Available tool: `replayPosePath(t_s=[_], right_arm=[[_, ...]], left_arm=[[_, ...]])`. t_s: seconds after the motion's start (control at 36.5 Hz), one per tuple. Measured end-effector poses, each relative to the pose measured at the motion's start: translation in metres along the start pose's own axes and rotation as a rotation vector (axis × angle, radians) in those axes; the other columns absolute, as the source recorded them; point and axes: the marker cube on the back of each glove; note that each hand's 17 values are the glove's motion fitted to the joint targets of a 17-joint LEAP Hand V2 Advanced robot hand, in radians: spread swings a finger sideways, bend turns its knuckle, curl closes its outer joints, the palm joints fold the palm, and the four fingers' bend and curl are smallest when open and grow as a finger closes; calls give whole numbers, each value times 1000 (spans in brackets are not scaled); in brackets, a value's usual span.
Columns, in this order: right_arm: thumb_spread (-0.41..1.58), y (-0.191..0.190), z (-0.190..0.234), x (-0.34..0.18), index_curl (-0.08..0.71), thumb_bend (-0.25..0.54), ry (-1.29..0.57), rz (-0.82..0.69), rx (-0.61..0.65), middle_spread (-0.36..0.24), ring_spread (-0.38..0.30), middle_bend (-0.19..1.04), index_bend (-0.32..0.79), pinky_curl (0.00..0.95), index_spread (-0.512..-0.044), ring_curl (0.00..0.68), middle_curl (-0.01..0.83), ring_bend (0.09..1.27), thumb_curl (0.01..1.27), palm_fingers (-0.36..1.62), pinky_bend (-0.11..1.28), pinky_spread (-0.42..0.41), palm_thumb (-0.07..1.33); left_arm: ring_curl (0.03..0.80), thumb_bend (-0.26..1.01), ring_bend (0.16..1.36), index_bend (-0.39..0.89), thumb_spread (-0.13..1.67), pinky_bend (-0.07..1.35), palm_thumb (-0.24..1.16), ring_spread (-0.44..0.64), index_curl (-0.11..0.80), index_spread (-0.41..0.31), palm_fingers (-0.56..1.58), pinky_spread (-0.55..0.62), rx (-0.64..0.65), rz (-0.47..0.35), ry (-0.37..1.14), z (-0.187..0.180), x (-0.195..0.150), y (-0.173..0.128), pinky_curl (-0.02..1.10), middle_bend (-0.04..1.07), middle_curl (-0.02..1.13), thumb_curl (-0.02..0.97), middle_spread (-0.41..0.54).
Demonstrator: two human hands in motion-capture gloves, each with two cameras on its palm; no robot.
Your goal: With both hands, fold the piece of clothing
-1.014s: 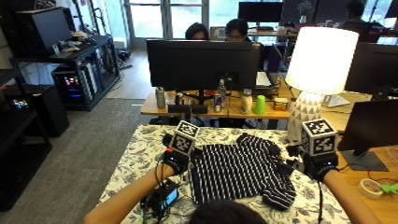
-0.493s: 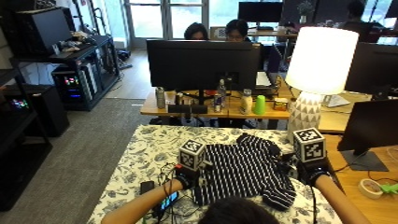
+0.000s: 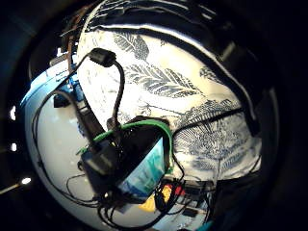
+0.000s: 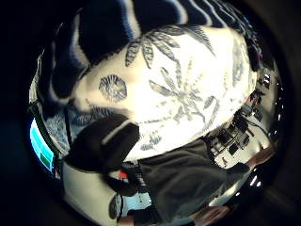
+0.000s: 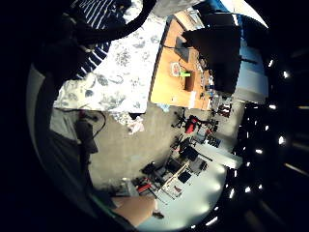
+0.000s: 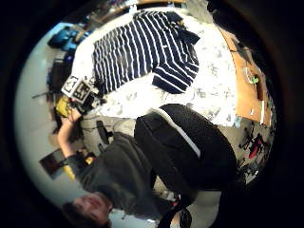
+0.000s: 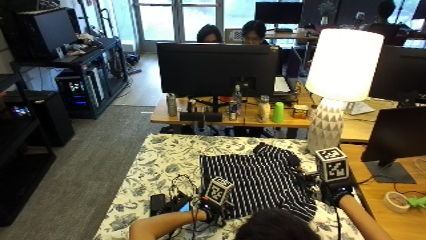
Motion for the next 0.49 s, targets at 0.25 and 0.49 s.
replayPosePath(t_s=[0.25, 0.49], right_arm=[[1194, -16, 27, 3, 168, -14, -26, -11, -43, -25, -10, 207, 105, 349, -326, 345, 365, 573, 195, 513, 617, 129, 268], [1198, -32, 56, -4, 177, -16, -53, -35, -139, -26, -17, 194, 103, 352, -326, 349, 372, 561, 195, 520, 606, 132, 271]], left_arm=[[252, 38, 679, 157, 1033, 830, 300, 48, 225, -59, 567, -125, 163, 10, -24, -20, 1, 4, 352, 124, 248, 254, 71], [286, 154, 613, 199, 1171, 813, 564, -233, 301, -197, 1067, -382, 240, -91, 11, -60, -7, 19, 361, 188, 296, 290, -154]])
